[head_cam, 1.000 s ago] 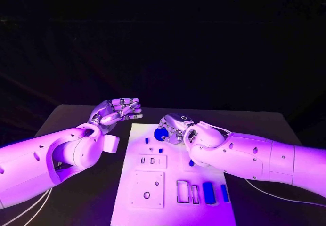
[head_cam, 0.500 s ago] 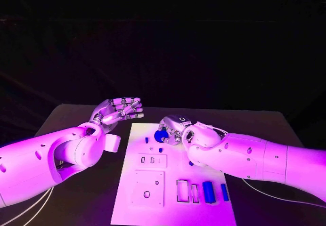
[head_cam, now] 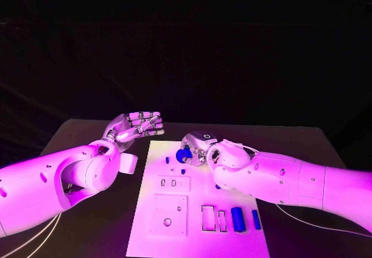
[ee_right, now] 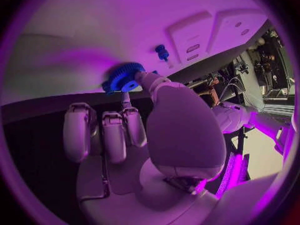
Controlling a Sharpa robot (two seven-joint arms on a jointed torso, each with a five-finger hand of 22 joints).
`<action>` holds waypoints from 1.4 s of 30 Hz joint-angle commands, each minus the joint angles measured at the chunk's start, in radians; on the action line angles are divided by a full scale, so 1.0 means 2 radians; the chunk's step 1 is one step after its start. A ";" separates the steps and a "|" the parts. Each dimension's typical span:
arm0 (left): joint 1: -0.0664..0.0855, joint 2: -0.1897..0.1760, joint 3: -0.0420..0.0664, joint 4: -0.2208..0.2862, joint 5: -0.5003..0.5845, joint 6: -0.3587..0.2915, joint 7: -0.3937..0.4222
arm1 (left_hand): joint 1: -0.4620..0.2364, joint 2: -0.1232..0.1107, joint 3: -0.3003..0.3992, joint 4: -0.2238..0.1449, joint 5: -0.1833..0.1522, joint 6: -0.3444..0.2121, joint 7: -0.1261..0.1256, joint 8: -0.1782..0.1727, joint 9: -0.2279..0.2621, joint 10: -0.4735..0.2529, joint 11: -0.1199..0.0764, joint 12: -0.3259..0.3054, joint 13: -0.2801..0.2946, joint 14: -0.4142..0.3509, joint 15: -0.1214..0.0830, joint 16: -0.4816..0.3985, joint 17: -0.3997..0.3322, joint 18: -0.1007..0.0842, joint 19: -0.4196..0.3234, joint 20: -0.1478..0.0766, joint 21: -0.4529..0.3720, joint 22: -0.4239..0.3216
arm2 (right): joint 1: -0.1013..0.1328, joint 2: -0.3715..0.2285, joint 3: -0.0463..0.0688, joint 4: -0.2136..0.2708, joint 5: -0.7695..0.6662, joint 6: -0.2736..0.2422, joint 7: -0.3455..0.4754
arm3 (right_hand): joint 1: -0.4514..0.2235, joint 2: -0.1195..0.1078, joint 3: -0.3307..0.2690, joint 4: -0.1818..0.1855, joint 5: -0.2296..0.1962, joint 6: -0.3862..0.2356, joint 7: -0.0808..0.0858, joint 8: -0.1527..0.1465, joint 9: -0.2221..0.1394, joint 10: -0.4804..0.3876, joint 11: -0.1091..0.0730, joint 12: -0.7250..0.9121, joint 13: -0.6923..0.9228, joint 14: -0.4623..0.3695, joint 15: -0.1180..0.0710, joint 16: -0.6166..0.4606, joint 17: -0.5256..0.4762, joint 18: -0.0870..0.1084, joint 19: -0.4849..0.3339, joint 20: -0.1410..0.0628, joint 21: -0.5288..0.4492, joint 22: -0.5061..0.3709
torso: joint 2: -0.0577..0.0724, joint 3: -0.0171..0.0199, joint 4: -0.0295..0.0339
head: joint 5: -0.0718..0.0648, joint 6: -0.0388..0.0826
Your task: Assemble the parts on the task board
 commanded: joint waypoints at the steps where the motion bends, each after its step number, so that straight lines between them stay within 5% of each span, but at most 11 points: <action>1: 0.001 0.000 0.000 0.002 -0.002 0.007 0.002 | 0.002 -0.001 0.004 0.000 -0.001 -0.003 0.027 -0.002 -0.001 -0.003 -0.001 -0.002 0.000 -0.004 0.002 -0.003 0.001 0.006 0.001 0.002 0.001 -0.001 | -0.001 0.002 0.000 -0.003 0.003 0.006 0.003 | -0.006 -0.005 -0.019 0.000 -0.003 -0.024 0.006 -0.019 -0.008 -0.010 0.005 -0.009 0.012 0.042 0.008 0.000 0.087 -0.001 -0.002 0.007 -0.004 0.025 | 0.000 0.0003 0.0004 | 0.000 0.000; 12: 0.001 -0.001 0.000 0.002 -0.003 0.003 -0.001 | 0.002 -0.002 0.004 0.000 -0.001 -0.004 0.027 -0.003 -0.001 -0.003 -0.001 -0.002 0.000 -0.004 0.002 -0.003 0.001 0.006 0.001 0.002 0.001 -0.001 | -0.002 0.001 -0.001 -0.005 0.012 0.013 0.007 | -0.010 0.004 -0.044 0.006 -0.002 -0.015 0.005 -0.022 -0.008 -0.008 0.006 -0.007 0.015 0.043 0.009 0.001 0.089 -0.001 -0.001 0.010 -0.004 0.026 | 0.000 -0.0001 -0.0002 | -0.001 -0.001; 30: 0.001 -0.002 0.000 0.001 -0.003 -0.005 -0.005 | 0.005 0.000 0.008 -0.001 0.000 -0.005 0.029 -0.004 -0.002 -0.006 0.000 -0.003 -0.001 -0.005 0.002 -0.005 0.002 0.006 0.000 0.002 0.001 -0.001 | -0.004 -0.016 -0.001 0.003 0.037 0.011 0.007 | -0.007 0.014 -0.038 0.005 -0.002 0.000 0.003 -0.017 -0.007 -0.006 0.004 -0.004 0.019 0.043 0.007 0.001 0.089 -0.001 0.000 0.009 -0.004 0.028 | 0.000 0.0002 0.0003 | -0.001 -0.001; 36: 0.001 -0.002 0.000 0.000 -0.003 -0.004 -0.005 | 0.006 0.000 0.009 -0.002 0.000 -0.005 0.029 -0.004 -0.002 -0.006 0.000 -0.003 -0.001 -0.005 0.002 -0.005 0.002 0.006 0.000 0.002 0.000 -0.001 | -0.004 -0.033 -0.001 0.017 0.043 0.001 0.007 | -0.008 0.014 -0.038 0.006 -0.002 0.000 0.003 -0.017 -0.007 -0.005 0.004 -0.004 0.019 0.043 0.007 0.001 0.088 -0.001 0.000 0.009 -0.004 0.028 | 0.000 0.0007 0.0011 | -0.001 -0.001; 42: 0.001 -0.003 0.000 -0.002 -0.003 -0.004 -0.005 | 0.006 0.000 0.009 -0.002 0.000 -0.005 0.029 -0.004 -0.002 -0.006 0.000 -0.003 -0.001 -0.005 0.002 -0.005 0.002 0.006 0.000 0.002 0.000 -0.001 | -0.002 -0.068 0.000 0.051 0.067 -0.037 0.020 | -0.014 0.011 -0.041 0.009 -0.003 0.000 0.003 -0.019 -0.007 -0.007 0.003 -0.006 0.017 0.042 0.007 -0.001 0.085 0.000 -0.002 0.008 -0.007 0.025 | -0.001 0.0009 -0.0020 | 0.000 0.000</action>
